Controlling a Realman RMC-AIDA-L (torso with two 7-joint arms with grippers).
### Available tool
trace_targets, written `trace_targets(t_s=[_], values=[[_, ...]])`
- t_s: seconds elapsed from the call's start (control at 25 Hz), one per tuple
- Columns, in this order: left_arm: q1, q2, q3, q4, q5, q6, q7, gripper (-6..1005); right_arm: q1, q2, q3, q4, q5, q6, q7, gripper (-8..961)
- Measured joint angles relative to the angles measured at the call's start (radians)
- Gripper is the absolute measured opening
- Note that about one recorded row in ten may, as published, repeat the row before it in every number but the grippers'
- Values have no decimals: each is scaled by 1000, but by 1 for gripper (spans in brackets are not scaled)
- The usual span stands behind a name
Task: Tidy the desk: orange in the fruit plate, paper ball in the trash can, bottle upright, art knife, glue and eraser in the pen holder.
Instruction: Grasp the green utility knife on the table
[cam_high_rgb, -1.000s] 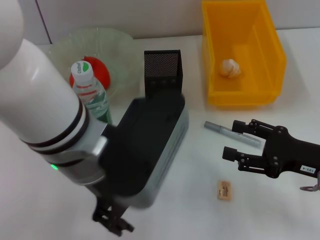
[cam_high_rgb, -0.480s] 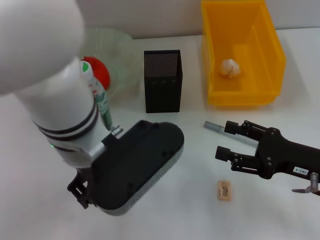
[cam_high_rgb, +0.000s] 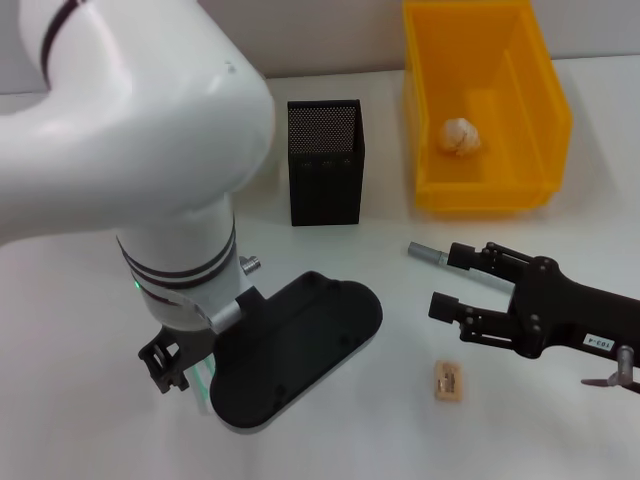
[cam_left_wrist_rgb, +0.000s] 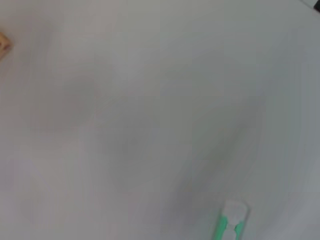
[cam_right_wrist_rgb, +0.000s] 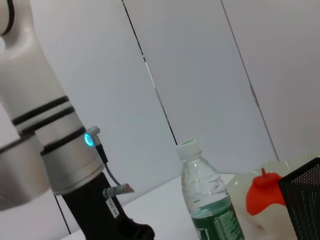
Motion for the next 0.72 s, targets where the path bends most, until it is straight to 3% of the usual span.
trace_targets(t_s=[0.72], values=[[-35, -16, 131, -99, 18, -80, -13, 652, 1, 0, -6, 12, 0, -2, -1, 830]])
